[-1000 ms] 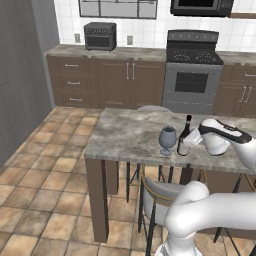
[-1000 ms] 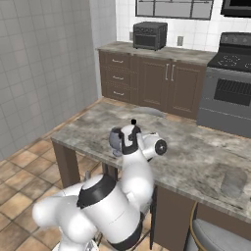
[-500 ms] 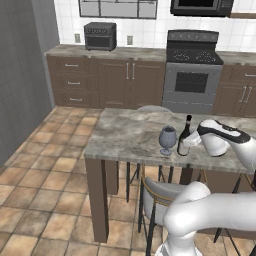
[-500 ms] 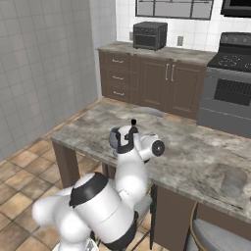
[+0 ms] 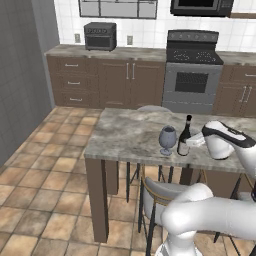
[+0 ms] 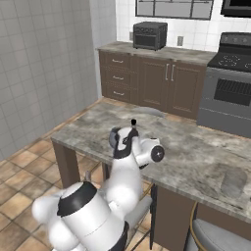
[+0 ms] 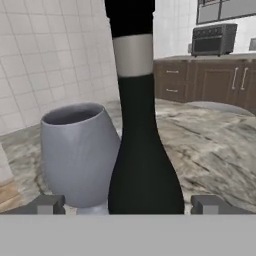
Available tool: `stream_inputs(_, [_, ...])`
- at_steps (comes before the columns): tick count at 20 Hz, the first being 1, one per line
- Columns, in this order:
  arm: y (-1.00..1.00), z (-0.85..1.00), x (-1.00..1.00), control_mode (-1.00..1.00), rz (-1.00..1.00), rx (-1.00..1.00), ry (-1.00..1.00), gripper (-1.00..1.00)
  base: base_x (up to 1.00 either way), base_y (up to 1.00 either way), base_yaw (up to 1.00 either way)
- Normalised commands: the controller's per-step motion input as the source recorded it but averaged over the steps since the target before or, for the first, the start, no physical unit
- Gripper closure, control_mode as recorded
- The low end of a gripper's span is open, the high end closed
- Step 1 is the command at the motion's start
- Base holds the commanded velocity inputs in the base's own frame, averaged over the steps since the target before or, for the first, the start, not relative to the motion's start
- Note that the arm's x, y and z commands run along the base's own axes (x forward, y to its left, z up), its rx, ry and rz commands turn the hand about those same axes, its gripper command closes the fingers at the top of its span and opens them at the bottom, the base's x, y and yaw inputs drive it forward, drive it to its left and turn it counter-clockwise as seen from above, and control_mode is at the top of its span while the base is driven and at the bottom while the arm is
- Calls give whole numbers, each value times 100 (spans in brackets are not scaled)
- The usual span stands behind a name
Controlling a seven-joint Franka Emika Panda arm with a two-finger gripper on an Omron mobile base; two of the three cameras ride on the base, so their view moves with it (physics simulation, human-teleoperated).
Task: There is a wine glass and glass cup on the dining counter. Place the wine bottle next to the wine glass and the juice bottle next to the glass cup.
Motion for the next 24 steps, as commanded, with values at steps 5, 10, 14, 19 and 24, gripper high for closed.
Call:
stream_inputs(5, [-1, 24, -29, -100, -9, 0, 0, -100, 0, 0, 0])
stream_inputs(10, [0, 36, -31, -100, -7, 0, 3, -100, 0, 0, 0])
stream_inputs(14, [0, 40, -36, -100, -5, -1, 18, -100, 0, 0, 0])
stream_inputs(19, [0, 36, -42, -100, -4, -1, 22, -100, 0, 0, 0])
stream_inputs(24, [0, 35, -43, -100, -2, 0, 26, -100, 0, 0, 0])
